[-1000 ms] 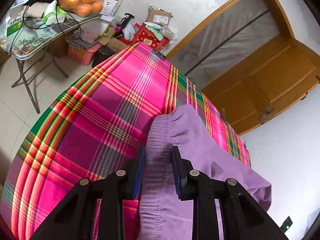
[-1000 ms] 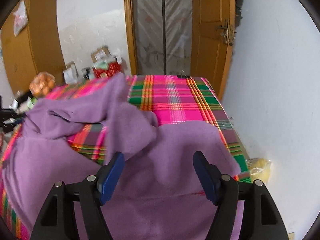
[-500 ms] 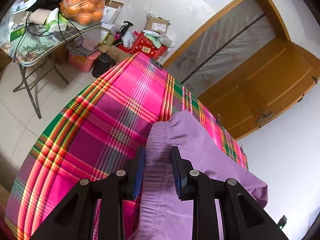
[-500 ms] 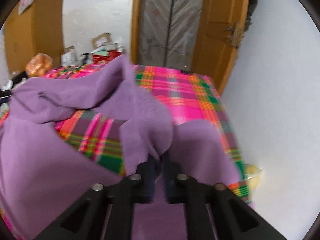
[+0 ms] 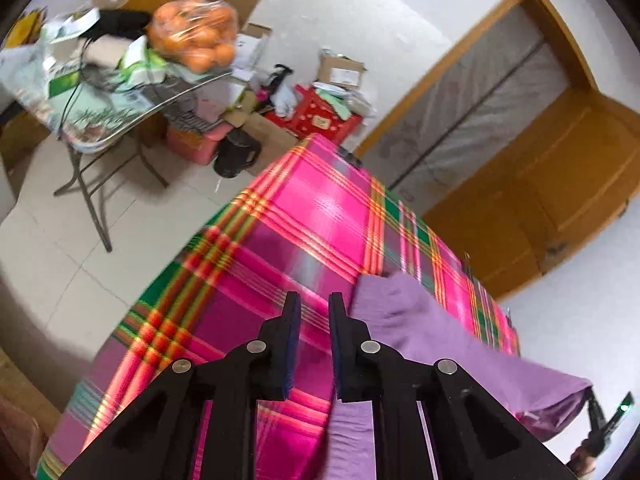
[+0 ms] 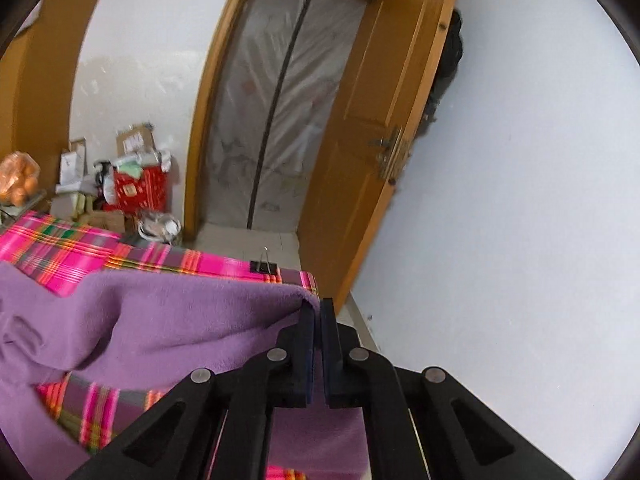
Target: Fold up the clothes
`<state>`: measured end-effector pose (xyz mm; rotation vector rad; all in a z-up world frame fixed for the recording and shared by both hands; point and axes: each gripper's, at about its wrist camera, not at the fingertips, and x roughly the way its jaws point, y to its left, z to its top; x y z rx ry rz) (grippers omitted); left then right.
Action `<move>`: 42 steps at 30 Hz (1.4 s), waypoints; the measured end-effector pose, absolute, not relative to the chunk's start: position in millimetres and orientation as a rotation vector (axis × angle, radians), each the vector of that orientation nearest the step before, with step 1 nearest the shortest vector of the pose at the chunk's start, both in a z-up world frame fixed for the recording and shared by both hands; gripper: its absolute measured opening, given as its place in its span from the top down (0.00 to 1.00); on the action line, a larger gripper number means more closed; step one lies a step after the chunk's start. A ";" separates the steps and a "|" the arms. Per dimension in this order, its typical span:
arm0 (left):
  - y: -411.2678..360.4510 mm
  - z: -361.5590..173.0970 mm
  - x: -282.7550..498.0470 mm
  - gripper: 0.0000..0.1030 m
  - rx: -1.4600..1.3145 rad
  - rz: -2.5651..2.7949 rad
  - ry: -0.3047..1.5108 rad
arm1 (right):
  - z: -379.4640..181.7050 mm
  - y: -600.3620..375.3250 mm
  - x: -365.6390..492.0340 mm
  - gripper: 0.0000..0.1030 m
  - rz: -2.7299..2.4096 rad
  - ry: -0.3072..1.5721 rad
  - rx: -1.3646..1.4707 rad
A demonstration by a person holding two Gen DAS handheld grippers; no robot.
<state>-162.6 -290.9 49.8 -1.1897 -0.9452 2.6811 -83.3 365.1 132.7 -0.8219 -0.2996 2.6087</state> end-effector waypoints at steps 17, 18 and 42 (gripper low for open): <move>-225.5 61.3 -164.6 0.86 -1.222 2.543 -0.752 | 72.6 388.2 -102.6 0.64 2.515 -0.048 -0.934; -217.9 63.6 -164.1 0.84 -1.224 2.533 -0.718 | 76.2 387.9 -95.9 0.64 2.540 -0.004 -0.935; -163.5 36.7 -155.4 0.80 -1.395 2.398 -0.546 | 1.7 197.4 -108.5 0.56 3.021 0.388 -1.567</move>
